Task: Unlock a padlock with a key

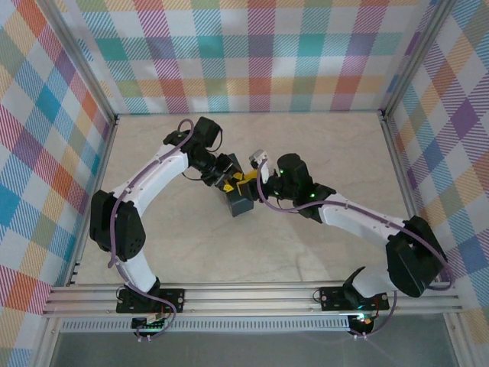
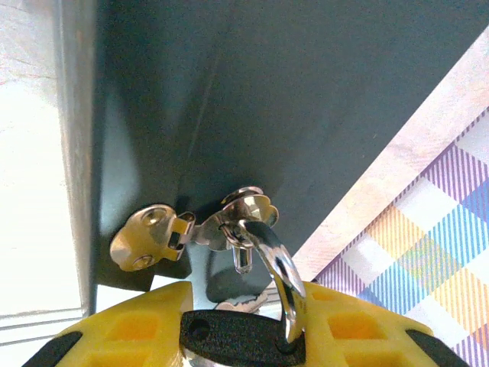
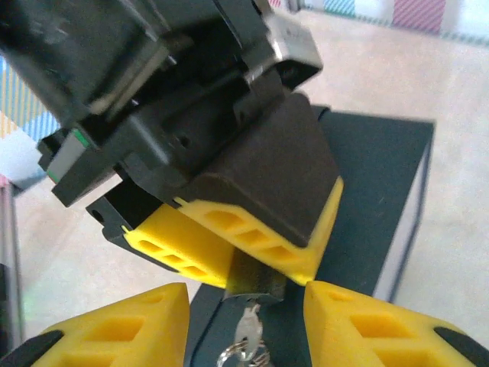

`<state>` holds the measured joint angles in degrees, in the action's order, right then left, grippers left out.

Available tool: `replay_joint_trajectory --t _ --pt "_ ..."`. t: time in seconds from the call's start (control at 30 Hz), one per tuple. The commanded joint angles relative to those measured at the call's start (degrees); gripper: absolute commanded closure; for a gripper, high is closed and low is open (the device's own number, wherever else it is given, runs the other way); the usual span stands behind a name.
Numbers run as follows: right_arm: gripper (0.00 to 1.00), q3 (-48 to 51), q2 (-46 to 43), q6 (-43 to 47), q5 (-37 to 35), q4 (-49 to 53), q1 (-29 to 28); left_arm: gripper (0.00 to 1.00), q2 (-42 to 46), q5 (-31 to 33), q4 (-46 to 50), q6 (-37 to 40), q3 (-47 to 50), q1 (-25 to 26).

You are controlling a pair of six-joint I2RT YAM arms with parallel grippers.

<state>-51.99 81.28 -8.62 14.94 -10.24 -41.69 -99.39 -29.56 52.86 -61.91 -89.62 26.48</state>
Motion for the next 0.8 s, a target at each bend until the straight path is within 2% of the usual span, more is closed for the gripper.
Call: replay_joint_trajectory --t 0.0,0.2,0.33,0.43,0.63,0.67,0.77 --pt "0.56 -1.03 1.41 -9.07 1.8 -0.43 0.04 0.97 1.03 -1.29 -2.58 -0.73 0.33 -0.08" --pt "0.56 -0.31 3.28 -13.13 0.43 -4.02 0.03 0.97 1.13 -1.86 -3.19 -1.02 0.37 -0.03" --pt "0.59 -2.18 6.31 -16.87 1.1 -5.62 0.08 0.97 1.61 -2.25 -3.77 -1.35 0.92 -0.09" --pt "0.65 -2.94 8.05 -18.71 1.13 -6.6 0.03 0.97 2.07 -2.57 -4.32 -1.78 1.53 -0.02" --pt "0.86 -2.47 8.31 -22.3 0.11 -9.45 0.13 0.96 2.3 -2.62 -4.01 -0.91 2.25 -0.03" --pt "0.88 -2.55 8.22 -22.76 0.02 -9.31 0.12 0.91 2.28 -2.25 -3.65 -0.39 2.15 -0.11" --pt "0.9 -2.72 7.85 -23.92 0.31 -7.78 0.46 0.64 2.19 0.81 -0.19 3.15 0.24 -0.85"
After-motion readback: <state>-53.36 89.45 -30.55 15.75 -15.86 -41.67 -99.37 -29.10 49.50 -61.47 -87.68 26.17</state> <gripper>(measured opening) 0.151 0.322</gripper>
